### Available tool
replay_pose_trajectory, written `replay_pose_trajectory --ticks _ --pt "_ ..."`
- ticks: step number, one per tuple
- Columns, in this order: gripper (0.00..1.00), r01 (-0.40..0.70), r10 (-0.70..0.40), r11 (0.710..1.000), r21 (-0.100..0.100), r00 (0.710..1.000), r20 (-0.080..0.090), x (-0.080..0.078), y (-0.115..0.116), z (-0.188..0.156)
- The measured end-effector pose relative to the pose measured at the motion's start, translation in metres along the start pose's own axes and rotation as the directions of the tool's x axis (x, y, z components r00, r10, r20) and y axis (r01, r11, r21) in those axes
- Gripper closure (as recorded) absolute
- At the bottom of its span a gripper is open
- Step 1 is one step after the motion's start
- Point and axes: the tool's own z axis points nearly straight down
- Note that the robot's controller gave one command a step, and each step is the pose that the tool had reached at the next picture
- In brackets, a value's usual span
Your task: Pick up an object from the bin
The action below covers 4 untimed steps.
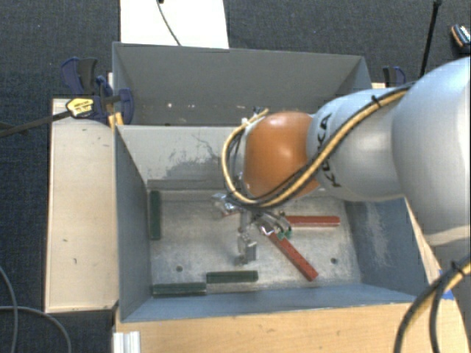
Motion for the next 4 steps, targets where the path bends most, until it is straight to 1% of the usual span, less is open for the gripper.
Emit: replay_pose_trajectory --ticks 1,2,3,4 --pt "0.00 0.073 -0.073 0.997 0.001 0.997 -0.001 0.082 -0.111 -0.010" --pt "1.00 0.076 -0.076 0.997 -0.003 0.997 0.001 0.079 -0.106 -0.010" --pt "0.00 0.073 -0.073 0.997 -0.004 0.997 0.001 0.079 -0.106 -0.010" --pt "0.00 0.496 -0.496 0.868 0.001 0.868 0.007 0.075 -0.084 -0.057"
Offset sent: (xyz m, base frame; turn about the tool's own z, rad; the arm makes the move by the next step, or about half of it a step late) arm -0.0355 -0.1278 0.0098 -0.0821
